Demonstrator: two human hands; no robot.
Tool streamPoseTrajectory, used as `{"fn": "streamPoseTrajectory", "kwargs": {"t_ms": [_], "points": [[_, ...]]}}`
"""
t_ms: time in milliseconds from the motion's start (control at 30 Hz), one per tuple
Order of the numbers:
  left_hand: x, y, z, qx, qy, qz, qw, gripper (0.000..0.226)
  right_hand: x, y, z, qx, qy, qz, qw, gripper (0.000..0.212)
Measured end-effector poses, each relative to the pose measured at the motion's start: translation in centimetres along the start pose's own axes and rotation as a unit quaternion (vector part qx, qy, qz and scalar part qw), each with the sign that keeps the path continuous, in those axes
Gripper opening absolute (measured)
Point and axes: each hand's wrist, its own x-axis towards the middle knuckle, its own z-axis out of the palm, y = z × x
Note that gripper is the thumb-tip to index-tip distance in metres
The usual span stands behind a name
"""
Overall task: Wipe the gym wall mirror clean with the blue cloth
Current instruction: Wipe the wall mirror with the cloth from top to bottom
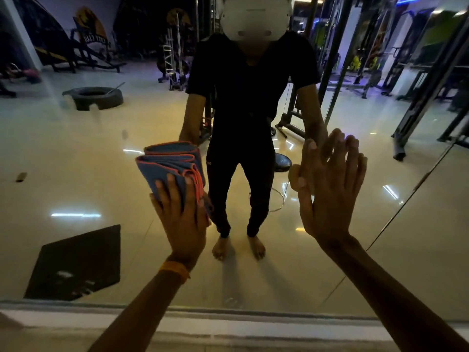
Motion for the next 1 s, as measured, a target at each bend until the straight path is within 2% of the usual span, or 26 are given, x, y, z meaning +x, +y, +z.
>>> {"fn": "streamPoseTrajectory", "kwargs": {"t_ms": [33,133,200,267,333,400,433,467,567,600,633,700,800,867,900,933,1000], "points": [[-0.7,1.1,0.6,0.011,-0.006,0.028,1.000,0.063,0.0,-0.2,0.3,-0.003,0.009,0.001,1.000,0.054],[-3.9,2.6,2.2,0.064,-0.084,0.232,0.967,0.088,-0.2,-0.6,0.9,-0.015,0.027,0.004,1.000,0.055],[-3.5,0.9,1.8,0.068,-0.089,0.275,0.955,0.096,-0.2,-0.5,1.0,-0.009,0.040,0.005,0.999,0.054],[-1.6,-1.5,0.4,0.061,-0.052,0.208,0.975,0.093,-0.2,-0.3,1.1,-0.002,0.045,0.005,0.999,0.052],[0.8,-3.8,-1.4,0.032,-0.013,0.078,0.996,0.078,-0.2,-0.3,1.2,-0.005,0.045,0.002,0.999,0.052],[2.7,-3.7,-2.1,-0.009,0.004,-0.034,0.999,0.063,-0.2,-0.5,1.1,-0.011,0.038,0.008,0.999,0.053],[3.4,-2.5,-2.0,-0.014,0.009,-0.050,0.999,0.061,-0.3,-0.6,0.9,-0.011,0.032,0.013,0.999,0.053],[3.6,-0.8,-1.6,-0.004,0.007,-0.021,1.000,0.063,-0.3,-0.8,0.6,-0.011,0.026,0.014,1.000,0.054],[4.4,3.4,0.0,0.059,-0.042,0.205,0.976,0.077,0.1,-0.6,-0.8,-0.023,0.000,-0.018,1.000,0.055],[5.7,3.6,-0.4,0.062,-0.041,0.225,0.972,0.077,0.7,-0.3,-1.3,-0.027,-0.002,-0.035,0.999,0.055],[7.4,3.1,-1.0,0.058,-0.027,0.202,0.977,0.074,1.6,0.1,-1.8,-0.027,0.001,-0.046,0.999,0.056],[11.0,1.2,-3.1,0.034,0.002,0.100,0.994,0.065,3.6,0.7,-2.6,-0.022,0.004,-0.043,0.999,0.058],[15.2,-1.2,-5.6,0.001,0.045,-0.032,0.998,0.059,6.2,0.5,-3.6,-0.010,0.014,-0.030,0.999,0.060],[16.0,0.3,-5.7,-0.013,0.057,-0.068,0.996,0.060,7.6,-0.3,-3.9,-0.001,0.012,-0.023,1.000,0.059],[15.3,1.7,-5.3,0.001,0.039,-0.023,0.999,0.063,8.1,-0.7,-4.0,0.000,0.010,-0.026,1.000,0.058],[13.9,3.2,-4.5,0.024,0.005,0.070,0.997,0.068,8.7,-1.0,-4.0,-0.003,0.010,-0.035,0.999,0.057],[11.0,5.7,-3.0,0.078,-0.089,0.269,0.956,0.085,9.6,-1.1,-4.1,-0.011,0.013,-0.053,0.998,0.056]]}}
